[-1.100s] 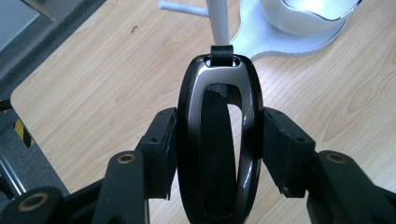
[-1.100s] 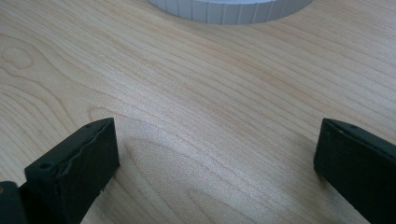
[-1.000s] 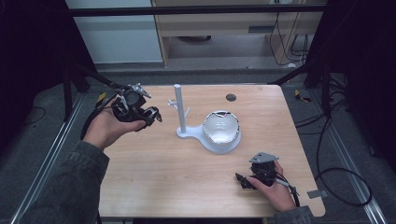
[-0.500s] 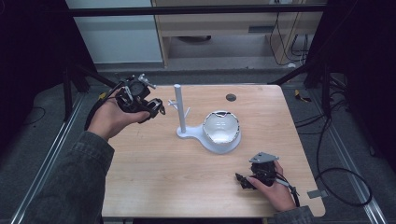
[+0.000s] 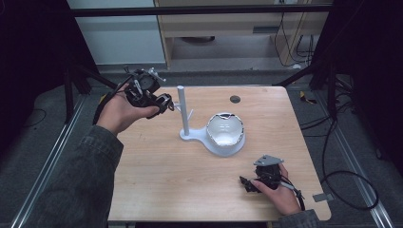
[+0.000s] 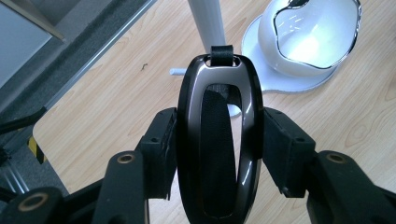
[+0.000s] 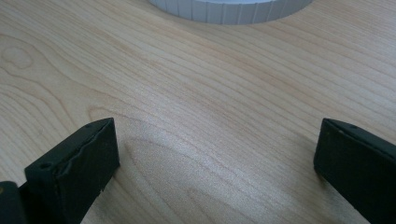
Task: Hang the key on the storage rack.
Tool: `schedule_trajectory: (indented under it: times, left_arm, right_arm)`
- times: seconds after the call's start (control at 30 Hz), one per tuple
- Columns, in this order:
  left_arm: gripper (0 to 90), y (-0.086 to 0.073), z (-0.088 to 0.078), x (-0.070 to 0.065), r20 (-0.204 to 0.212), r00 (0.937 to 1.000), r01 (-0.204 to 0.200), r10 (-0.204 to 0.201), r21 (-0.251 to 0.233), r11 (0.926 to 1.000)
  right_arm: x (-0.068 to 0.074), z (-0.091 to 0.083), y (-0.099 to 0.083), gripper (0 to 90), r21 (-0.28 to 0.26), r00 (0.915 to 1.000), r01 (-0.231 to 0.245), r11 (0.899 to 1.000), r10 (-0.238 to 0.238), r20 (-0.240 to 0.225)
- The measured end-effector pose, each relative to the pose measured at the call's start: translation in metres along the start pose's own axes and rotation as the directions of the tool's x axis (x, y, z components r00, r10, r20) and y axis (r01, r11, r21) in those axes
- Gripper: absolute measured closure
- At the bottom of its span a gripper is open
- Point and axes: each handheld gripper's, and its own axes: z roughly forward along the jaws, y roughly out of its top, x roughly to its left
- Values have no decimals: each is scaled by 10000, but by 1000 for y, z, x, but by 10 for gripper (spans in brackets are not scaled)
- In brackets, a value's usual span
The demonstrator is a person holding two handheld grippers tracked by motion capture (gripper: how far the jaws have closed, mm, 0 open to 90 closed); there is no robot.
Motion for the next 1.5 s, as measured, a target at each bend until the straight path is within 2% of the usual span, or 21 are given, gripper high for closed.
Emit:
schedule_trajectory:
  times: [0.5,1.5]
  left_arm:
    - [486,7,17,2,-40,10000,11,-11,77,10000]
    - [486,-16,36,12,-12,9986,530,-530,99,9985]
  right_arm:
    - [0,0,0,4,24,10000,-45,10000,45,-48]
    - [1,0,0,5,10,10000,-77,10000,77,-60]
